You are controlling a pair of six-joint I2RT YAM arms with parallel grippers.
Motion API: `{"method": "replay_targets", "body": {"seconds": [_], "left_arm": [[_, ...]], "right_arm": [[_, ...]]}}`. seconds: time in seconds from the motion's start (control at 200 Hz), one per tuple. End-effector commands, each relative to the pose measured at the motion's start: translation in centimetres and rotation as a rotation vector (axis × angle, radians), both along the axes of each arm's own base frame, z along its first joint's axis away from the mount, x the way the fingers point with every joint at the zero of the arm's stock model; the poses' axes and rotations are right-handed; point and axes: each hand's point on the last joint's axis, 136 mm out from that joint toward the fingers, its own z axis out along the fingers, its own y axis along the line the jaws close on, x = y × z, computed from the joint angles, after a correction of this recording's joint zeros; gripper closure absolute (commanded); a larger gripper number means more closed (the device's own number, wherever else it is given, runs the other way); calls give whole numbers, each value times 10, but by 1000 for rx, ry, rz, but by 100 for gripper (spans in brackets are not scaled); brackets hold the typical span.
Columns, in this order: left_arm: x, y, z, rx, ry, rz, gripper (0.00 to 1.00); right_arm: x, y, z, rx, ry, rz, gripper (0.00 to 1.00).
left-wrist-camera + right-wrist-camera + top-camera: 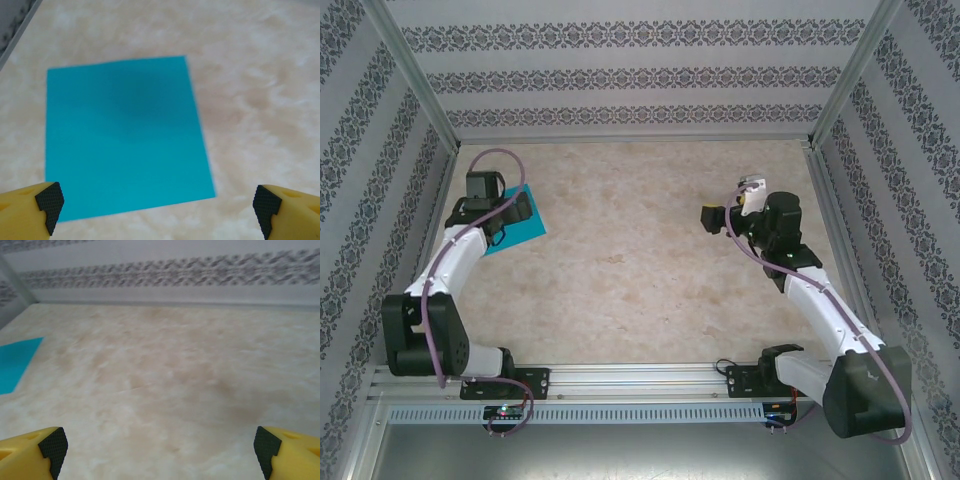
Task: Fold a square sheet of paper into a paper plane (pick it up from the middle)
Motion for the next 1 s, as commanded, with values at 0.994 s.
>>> {"method": "replay_targets", "body": {"seconds": [0.994], "left_arm": [[60,37,-145,-215,457,151,0]], "right_arm": [[-19,130,25,52,84,325,2]]}}
